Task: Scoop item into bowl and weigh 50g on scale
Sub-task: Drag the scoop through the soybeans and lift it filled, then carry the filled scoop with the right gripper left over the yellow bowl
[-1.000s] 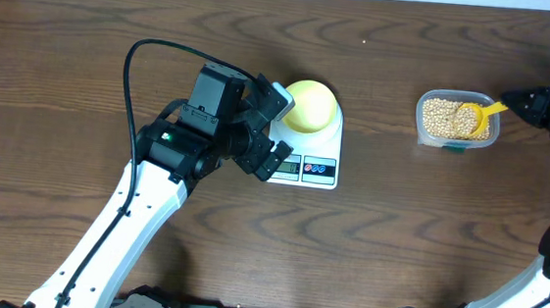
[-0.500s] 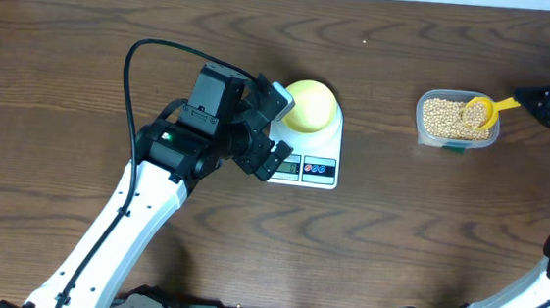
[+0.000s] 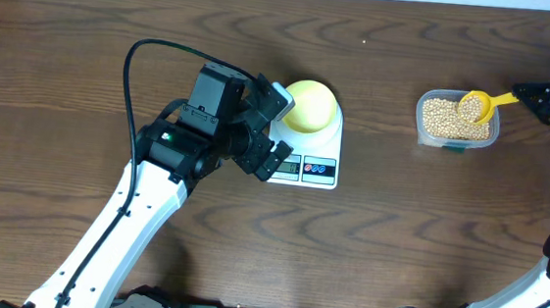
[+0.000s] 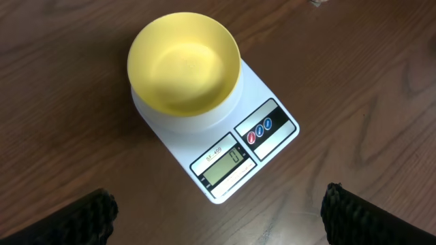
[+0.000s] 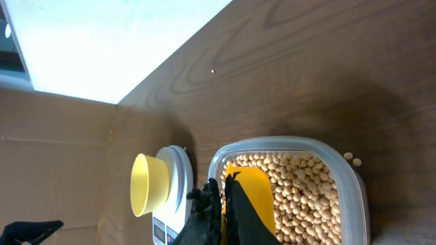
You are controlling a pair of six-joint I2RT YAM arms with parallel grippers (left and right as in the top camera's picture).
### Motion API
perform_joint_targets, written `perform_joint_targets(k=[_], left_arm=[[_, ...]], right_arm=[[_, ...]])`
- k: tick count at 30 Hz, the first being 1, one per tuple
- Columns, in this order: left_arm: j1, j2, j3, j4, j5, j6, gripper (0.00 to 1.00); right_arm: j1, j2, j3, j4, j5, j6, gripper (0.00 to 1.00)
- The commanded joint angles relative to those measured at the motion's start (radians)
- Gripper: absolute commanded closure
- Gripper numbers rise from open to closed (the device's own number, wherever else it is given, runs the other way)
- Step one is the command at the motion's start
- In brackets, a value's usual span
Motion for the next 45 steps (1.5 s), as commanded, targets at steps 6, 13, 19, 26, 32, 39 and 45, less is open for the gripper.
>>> perform_joint_targets(k=[6,13,19,26,32,39,45], left_arm=[[0.002,0.008,-0.007,-0.002,0.010,0.017,0.03],[0.002,0.008,-0.007,-0.002,0.010,0.017,0.02],[0.002,0.008,-0.007,-0.002,0.010,0.017,0.02],[0.002,0.008,-0.007,-0.002,0.010,0.017,0.02],[0.002,0.008,-0.007,-0.002,0.009,0.017,0.02],[0.002,0.008,-0.007,-0.002,0.010,0.017,0.02],[0.002,0.008,-0.007,-0.002,0.010,0.017,0.03]], right_arm=[[-0.010,0.008,-0.006,0.003,-0.047,0.059,0.99],[-0.010,0.008,-0.006,0.002,-0.097,0.061,0.99],[-0.009,0.008,-0.006,0.002,-0.121,0.066,0.99],[-0.005,0.008,-0.006,0.002,-0.143,0.087,0.99],[0.014,0.008,-0.006,0.003,-0.146,0.110,0.99],[0.073,0.008,-0.006,0.003,-0.146,0.110,0.99],[0.128,0.008,-0.006,0.006,-0.146,0.121,0.99]])
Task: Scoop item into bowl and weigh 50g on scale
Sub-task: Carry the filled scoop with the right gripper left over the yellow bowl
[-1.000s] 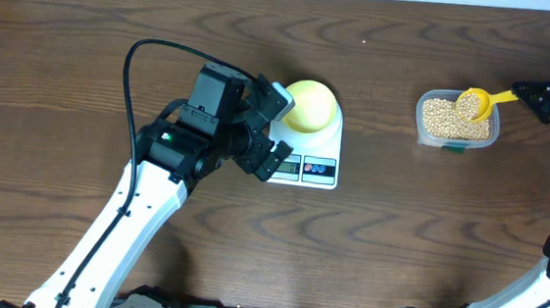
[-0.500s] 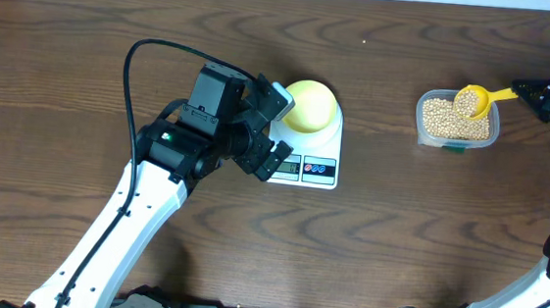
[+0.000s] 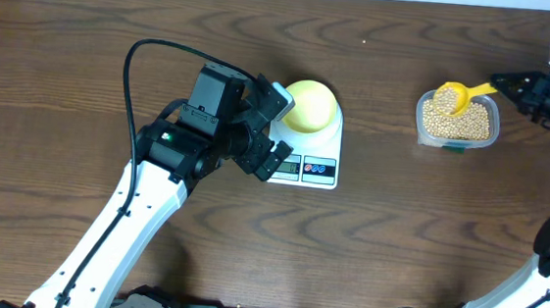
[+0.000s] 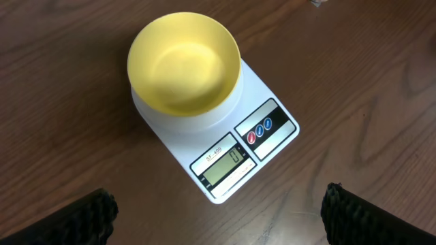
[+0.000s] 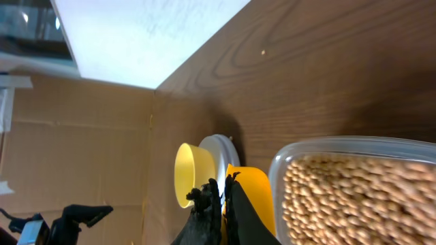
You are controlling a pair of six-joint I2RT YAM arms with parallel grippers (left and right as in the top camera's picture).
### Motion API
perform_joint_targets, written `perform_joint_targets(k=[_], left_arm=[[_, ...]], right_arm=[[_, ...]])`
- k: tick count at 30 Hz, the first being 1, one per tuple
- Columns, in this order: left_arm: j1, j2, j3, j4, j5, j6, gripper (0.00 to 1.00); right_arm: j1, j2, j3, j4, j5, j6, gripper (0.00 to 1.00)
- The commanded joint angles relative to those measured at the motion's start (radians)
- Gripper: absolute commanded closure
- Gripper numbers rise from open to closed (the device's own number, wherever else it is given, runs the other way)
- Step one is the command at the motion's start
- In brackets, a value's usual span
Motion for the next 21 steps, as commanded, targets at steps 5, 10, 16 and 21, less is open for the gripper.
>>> perform_joint_targets(k=[5,10,16,21], left_arm=[[0.002,0.008,-0.007,-0.002,0.010,0.017,0.03],[0.002,0.008,-0.007,-0.002,0.010,0.017,0.02],[0.002,0.008,-0.007,-0.002,0.010,0.017,0.02],[0.002,0.008,-0.007,-0.002,0.010,0.017,0.02]], right_arm=[[0.065,0.008,-0.006,0.026,-0.042,0.059,0.99],[0.110,0.008,-0.006,0.049,-0.043,0.101,0.99],[0.174,0.008,-0.006,0.074,-0.043,0.127,0.99],[0.234,0.008,-0.006,0.097,-0.042,0.160,0.99]])
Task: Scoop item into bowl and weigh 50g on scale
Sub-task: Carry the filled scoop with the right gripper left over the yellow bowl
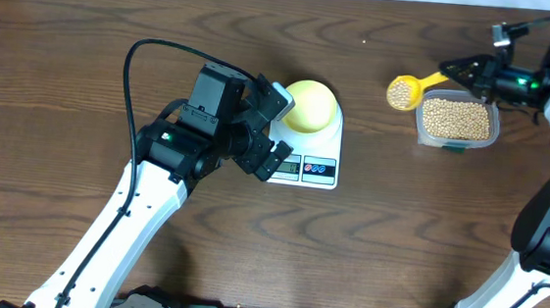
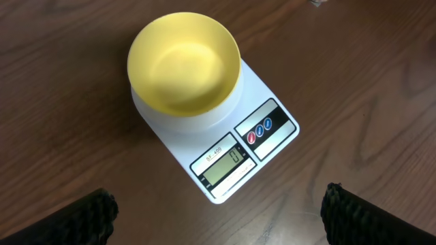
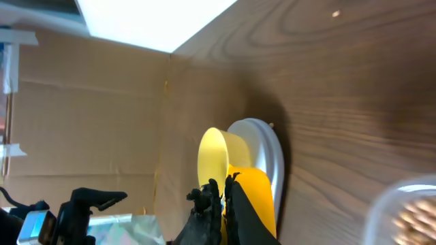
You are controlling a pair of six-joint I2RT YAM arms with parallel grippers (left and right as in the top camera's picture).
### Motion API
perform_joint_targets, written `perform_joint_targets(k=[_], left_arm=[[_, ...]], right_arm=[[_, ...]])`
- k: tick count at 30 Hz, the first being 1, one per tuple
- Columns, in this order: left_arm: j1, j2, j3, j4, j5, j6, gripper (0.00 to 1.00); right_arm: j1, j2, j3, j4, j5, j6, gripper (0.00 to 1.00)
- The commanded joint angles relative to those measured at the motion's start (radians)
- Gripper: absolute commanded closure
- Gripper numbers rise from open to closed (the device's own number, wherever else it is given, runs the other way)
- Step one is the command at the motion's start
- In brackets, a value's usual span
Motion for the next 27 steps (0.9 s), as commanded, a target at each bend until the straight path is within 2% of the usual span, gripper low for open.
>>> perform_joint_targets(k=[1,7,14,27], left_arm=[[0.002,0.008,-0.007,-0.002,0.010,0.017,0.02],[0.002,0.008,-0.007,-0.002,0.010,0.017,0.02],[0.002,0.008,-0.007,-0.002,0.010,0.017,0.03],[0.002,0.008,-0.007,-0.002,0.010,0.017,0.02]], right_arm=[[0.046,0.008,-0.006,0.010,-0.036,0.035,0.99],[0.126,0.008,-0.006,0.034,-0.036,0.049,0.99],[0.214,0.008,-0.006,0.109,-0.036,0.132,0.99],[0.330,0.008,-0.006,0.231,0.039,0.132,0.99]])
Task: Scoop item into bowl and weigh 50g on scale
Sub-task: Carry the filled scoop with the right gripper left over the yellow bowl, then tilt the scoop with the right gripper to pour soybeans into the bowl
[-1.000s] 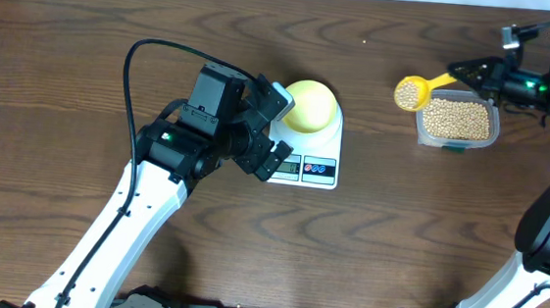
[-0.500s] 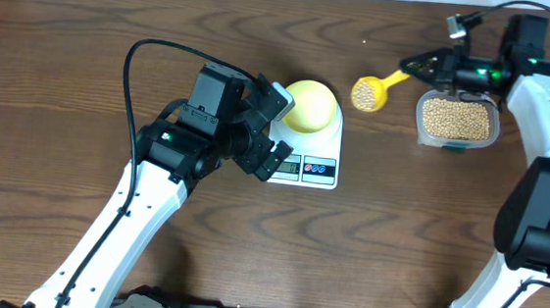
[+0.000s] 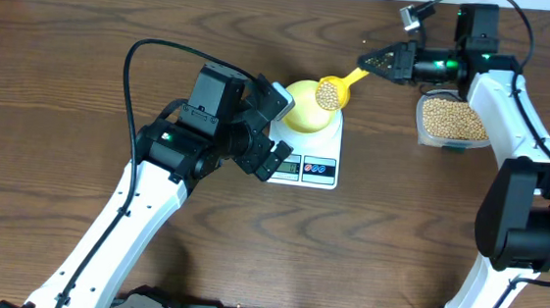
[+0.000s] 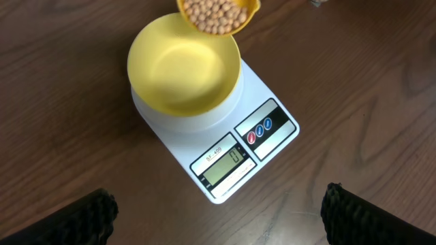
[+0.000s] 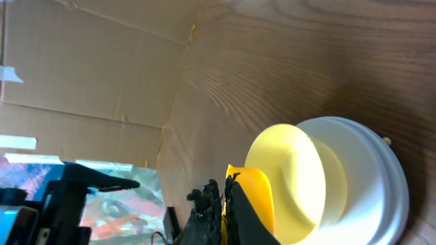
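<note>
A yellow bowl (image 3: 304, 110) stands empty on the white scale (image 3: 311, 165); the left wrist view shows the bowl (image 4: 178, 68) and the scale (image 4: 238, 150) from above. My right gripper (image 3: 379, 61) is shut on the handle of a yellow scoop (image 3: 333, 92), which hangs level and full of beans over the bowl's far right rim. The left wrist view shows the scoop (image 4: 218, 13) at the top; the right wrist view shows the scoop (image 5: 253, 204) beside the bowl (image 5: 289, 177). My left gripper (image 3: 279, 125) hangs open at the scale's left.
A clear tub of beans (image 3: 455, 120) stands on the table to the right of the scale. The scale's display (image 4: 225, 163) and its three buttons (image 4: 260, 131) face the front. A cardboard wall (image 5: 102, 61) stands at the table's left side.
My right gripper has carried the loaded scoop leftward, from just left of the bean tub to over the bowl's rim. The left arm has not moved.
My right gripper first held the scoop down in the bean tub. It then held it full just above the beans, then clear of the tub on its left. Now the scoop hangs over the bowl. The left arm stayed still throughout.
</note>
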You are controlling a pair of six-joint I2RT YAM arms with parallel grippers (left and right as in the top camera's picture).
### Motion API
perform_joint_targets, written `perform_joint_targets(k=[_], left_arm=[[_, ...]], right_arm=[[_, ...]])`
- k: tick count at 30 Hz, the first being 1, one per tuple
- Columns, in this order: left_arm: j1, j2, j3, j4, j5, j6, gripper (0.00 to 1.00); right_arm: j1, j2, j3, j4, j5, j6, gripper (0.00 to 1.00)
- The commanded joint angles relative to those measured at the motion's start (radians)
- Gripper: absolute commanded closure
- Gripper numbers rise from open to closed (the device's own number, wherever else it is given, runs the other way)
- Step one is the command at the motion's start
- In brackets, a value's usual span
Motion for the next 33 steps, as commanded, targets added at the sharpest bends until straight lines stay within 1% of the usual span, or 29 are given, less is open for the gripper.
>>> perform_joint_targets(k=[1,7,13,21,28,33], left_arm=[[0.003,0.008,-0.007,-0.002,0.010,0.017,0.03],[0.003,0.008,-0.007,-0.002,0.009,0.017,0.02],[0.003,0.008,-0.007,-0.002,0.010,0.017,0.02],[0.003,0.008,-0.007,-0.002,0.010,0.018,0.02],[0.003,0.008,-0.007,-0.002,0.010,0.017,0.02],[0.003,0.008,-0.007,-0.002,0.009,0.017,0.03]], right_arm=[[0.018,0.008,-0.003,0.016,0.038,0.011,0.99],[0.038,0.008,-0.003,0.023,0.129,-0.002,0.99],[0.054,0.008,-0.003,0.042,0.129,-0.036,0.99],[0.079,0.008,-0.003,0.045,0.129,-0.145,0.99],[0.091,0.008,-0.003,0.047,0.129,-0.179,0.99],[0.102,0.008,-0.003,0.048,0.129,-0.239,0.99]])
